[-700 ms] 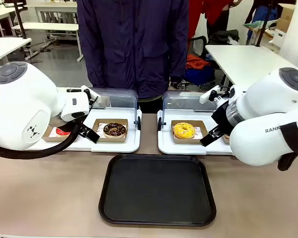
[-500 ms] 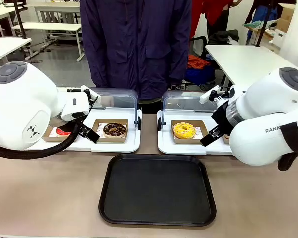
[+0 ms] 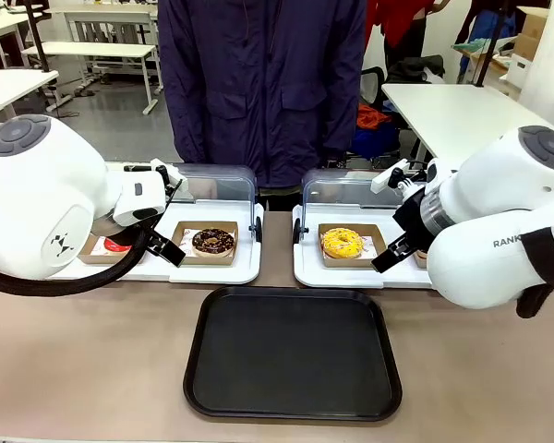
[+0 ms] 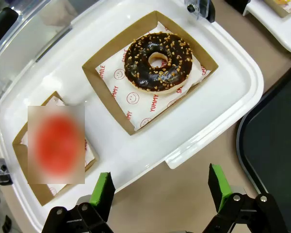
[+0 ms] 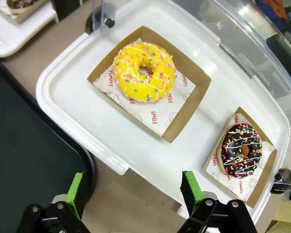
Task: Move the first donut from the left to the tray.
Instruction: Pick up the Paper togo box containing the Donut indicated by the person and place it on the Handle tray.
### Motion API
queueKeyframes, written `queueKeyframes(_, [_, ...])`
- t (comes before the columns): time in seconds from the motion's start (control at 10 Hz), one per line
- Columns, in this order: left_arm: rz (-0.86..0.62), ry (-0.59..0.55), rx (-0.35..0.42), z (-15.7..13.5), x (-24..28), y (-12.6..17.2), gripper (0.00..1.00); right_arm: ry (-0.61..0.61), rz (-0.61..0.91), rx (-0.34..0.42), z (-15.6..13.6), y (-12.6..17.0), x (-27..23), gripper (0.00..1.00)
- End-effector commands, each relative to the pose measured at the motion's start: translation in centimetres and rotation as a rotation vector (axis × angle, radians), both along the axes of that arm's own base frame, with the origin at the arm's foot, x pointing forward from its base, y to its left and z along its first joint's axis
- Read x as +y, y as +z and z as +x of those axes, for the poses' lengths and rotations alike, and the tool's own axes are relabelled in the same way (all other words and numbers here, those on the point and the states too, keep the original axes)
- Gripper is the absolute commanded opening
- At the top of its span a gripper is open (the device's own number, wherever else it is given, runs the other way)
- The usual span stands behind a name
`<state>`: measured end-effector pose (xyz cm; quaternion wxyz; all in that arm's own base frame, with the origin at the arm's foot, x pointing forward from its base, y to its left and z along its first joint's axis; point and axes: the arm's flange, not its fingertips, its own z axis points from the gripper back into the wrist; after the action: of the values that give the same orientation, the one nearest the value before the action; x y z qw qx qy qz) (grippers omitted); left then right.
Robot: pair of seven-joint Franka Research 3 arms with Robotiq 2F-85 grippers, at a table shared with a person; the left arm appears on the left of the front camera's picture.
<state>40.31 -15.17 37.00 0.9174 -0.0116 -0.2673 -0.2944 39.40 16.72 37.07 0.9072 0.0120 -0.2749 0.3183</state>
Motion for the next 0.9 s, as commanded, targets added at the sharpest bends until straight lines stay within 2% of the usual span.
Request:
queueKeyframes(0.0, [0.000,0.000,0.000,0.0,0.0,0.0,1.00,-0.001,0.001,0.000,0.0,0.0,0.0,1.00])
queueKeyframes(0.2, [0.000,0.000,0.000,0.0,0.0,0.0,1.00,0.000,0.000,0.000,0.0,0.0,0.0,1.00])
queueKeyframes(0.3, [-0.050,-0.021,-0.006,0.9,0.8,2.7,1.00,-0.020,0.035,-0.037,1.2,3.9,-0.3,1.00])
queueKeyframes(0.5, [-0.166,-0.106,0.052,2.6,4.3,9.0,1.00,-0.030,0.128,-0.052,2.2,10.9,-3.5,1.00])
queueKeyframes(0.6, [-0.209,-0.167,0.078,3.1,6.4,11.5,1.00,-0.019,0.207,-0.048,2.2,13.1,-6.6,1.00])
queueKeyframes(0.8, [-0.298,-0.392,0.123,4.4,11.8,14.5,1.00,0.058,0.341,-0.049,1.2,15.6,-14.9,1.00])
